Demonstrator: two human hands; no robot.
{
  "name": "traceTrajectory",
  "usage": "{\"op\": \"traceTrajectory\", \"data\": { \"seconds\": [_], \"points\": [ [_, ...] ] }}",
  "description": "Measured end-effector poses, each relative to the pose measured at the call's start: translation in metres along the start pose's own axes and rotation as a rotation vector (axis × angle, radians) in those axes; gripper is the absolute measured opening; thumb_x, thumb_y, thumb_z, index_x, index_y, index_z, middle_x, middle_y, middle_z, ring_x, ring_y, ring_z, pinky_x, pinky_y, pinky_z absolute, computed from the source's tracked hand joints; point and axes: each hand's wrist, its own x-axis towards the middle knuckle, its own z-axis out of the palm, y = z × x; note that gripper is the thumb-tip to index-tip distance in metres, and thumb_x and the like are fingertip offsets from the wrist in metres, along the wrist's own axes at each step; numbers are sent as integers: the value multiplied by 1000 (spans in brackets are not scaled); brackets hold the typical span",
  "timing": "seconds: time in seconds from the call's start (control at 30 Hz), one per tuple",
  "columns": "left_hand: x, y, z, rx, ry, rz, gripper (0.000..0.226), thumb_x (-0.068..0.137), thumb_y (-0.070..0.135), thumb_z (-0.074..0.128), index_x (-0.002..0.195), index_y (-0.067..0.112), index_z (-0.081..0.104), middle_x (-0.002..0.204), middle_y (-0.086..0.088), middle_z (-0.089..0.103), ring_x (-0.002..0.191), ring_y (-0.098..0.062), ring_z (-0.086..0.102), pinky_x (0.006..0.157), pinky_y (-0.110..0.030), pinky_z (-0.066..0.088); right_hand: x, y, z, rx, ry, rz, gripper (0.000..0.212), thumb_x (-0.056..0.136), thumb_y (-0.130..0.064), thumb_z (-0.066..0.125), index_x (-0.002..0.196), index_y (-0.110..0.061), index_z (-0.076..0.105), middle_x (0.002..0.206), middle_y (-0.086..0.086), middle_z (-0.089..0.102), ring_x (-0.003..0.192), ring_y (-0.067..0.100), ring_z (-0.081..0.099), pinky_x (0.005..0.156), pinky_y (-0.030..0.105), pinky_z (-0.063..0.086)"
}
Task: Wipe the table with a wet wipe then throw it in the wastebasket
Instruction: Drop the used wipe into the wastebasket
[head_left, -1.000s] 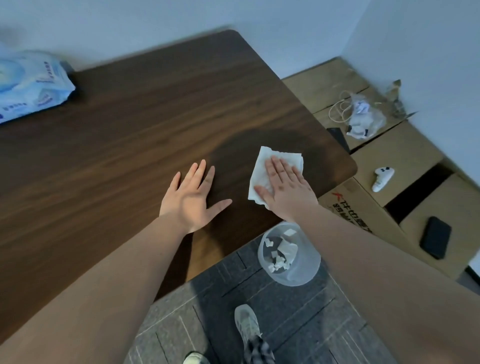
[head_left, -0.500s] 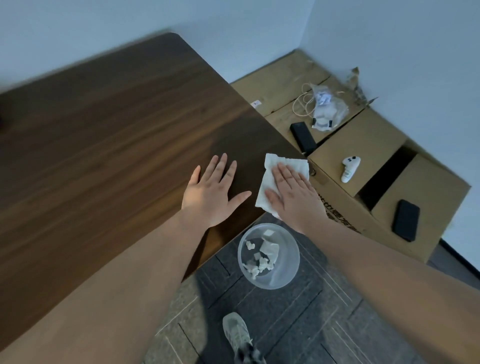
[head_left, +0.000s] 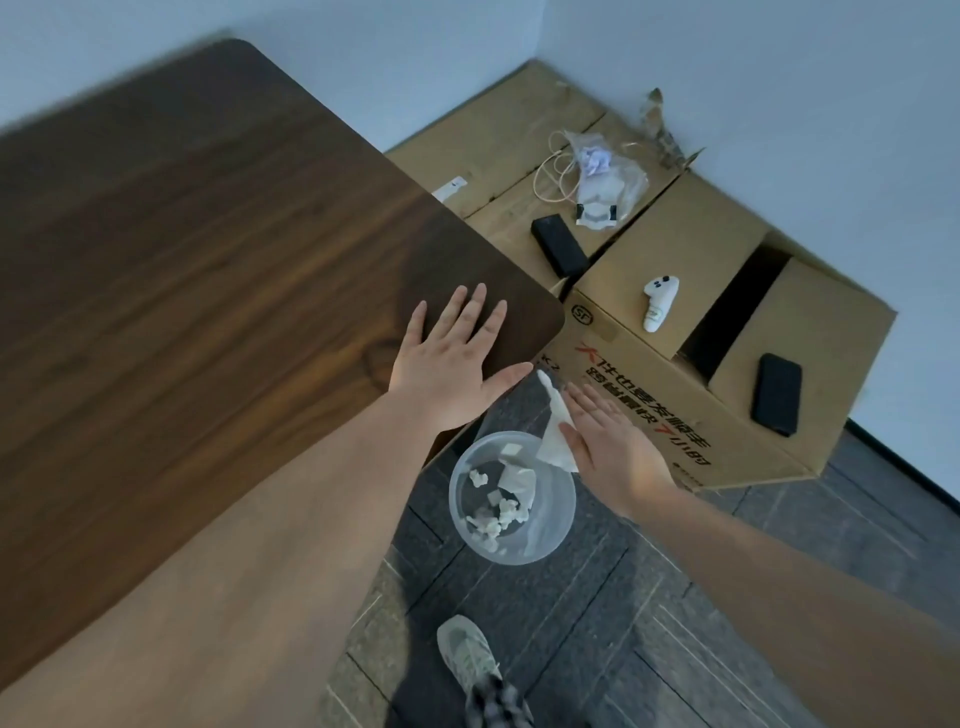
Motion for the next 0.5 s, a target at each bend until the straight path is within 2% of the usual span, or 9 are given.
{"op": "traceTrajectory", "data": {
  "seconds": [0.07, 0.17, 0.3, 0.5],
  "points": [
    [-2, 0, 5, 25, 34, -6, 79, 84, 74, 2, 150, 30, -6, 159, 4, -12, 144, -13, -15, 117, -46, -7, -1, 12, 16, -4, -39, 61, 53, 102, -37, 19, 150, -13, 16, 159, 0, 13, 146, 12, 3, 116, 27, 0],
    [-4, 2, 10, 25, 80, -13, 79, 85, 74, 2, 150, 30, -4, 160, 5, -9, 145, -12, -12, 117, -45, -6, 0, 24, 42, -59, -137, 113, 55, 102, -39, 18, 150, -13, 16, 160, 0, 11, 147, 13, 2, 117, 30, 2],
    [-5, 4, 12, 18, 116, -11, 78, 86, 74, 5, 150, 30, -1, 160, 5, -5, 146, -12, -9, 117, -46, -4, 1, 25, 73, -149, -292, 99, 56, 102, -41, 14, 151, -14, 10, 160, 1, 6, 147, 15, -1, 118, 33, 3],
    [-4, 3, 11, 11, 142, -7, 78, 85, 73, 6, 150, 30, 2, 161, 4, -2, 146, -13, -6, 118, -47, -1, 7, 16, 108, -156, -371, 101, 55, 102, -39, 13, 152, -14, 9, 160, 2, 8, 147, 16, 1, 119, 36, 4]
  ]
}}
